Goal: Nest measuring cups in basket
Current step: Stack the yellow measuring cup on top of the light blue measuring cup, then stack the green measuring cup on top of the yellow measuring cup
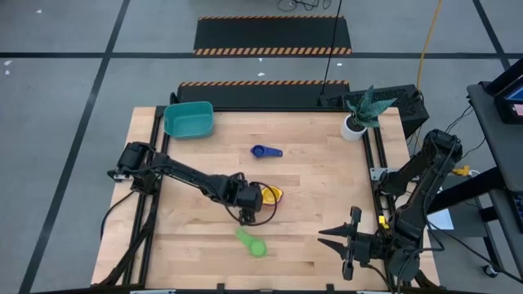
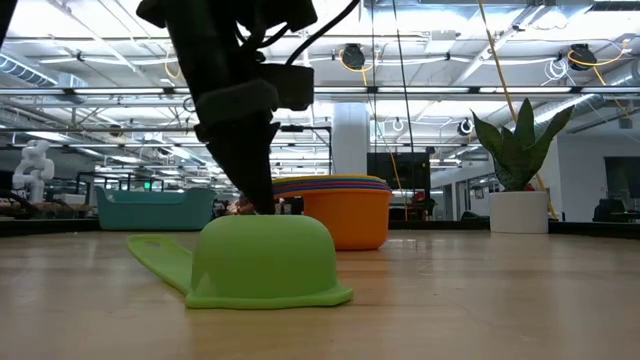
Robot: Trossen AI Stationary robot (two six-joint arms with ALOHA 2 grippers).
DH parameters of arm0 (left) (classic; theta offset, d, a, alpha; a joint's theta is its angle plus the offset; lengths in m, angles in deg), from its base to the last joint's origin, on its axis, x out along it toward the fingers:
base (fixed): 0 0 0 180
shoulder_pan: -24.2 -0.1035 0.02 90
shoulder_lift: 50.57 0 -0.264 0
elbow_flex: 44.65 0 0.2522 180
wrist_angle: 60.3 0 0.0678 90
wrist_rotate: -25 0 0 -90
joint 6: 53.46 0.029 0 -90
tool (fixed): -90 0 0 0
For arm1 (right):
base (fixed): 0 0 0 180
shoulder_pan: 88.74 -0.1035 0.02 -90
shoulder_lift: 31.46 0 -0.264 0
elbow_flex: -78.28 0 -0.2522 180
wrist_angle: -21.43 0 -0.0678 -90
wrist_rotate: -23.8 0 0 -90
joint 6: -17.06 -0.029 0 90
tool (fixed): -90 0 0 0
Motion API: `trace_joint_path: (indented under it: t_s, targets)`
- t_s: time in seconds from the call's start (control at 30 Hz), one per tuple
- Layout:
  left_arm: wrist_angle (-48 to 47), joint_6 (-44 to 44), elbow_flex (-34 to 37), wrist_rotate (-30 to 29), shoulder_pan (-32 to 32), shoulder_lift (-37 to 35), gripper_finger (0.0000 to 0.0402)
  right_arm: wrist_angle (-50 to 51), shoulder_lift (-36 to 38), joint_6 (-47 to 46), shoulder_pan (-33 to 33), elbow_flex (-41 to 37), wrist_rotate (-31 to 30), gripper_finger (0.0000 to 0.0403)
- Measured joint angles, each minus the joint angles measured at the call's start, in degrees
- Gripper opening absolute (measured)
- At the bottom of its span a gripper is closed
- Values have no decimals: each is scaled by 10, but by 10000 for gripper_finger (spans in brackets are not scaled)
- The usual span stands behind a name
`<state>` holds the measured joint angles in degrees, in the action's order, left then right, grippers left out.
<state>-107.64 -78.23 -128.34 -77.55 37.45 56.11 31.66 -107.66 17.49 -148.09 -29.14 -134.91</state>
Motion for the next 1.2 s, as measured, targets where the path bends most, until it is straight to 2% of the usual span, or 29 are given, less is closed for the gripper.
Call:
trace_joint_path:
  t_s: [0.1, 0.2, 0.4, 0.63, 0.87, 1.2]
  targets:
    - [-1, -9, 0, -9, 9, 0, 310, 0, 0, 0, 0, 0, 0, 77]
    - [-8, -12, 0, -24, 25, 0, 317, 0, 0, 0, 0, 0, 0, 77]
    - [-32, -39, 0, -34, 73, 0, 299, 1, 0, -7, 0, 0, 0, 77]
    - [-82, -113, 0, -86, 155, 0, 277, 0, 0, -25, -1, 0, 0, 77]
    - [-87, -160, 0, -118, 232, 0, 277, -2, 0, -28, -8, 0, 0, 77]
    - [-87, -172, 0, -161, 311, 0, 274, -18, 0, -42, -8, 0, 0, 77]
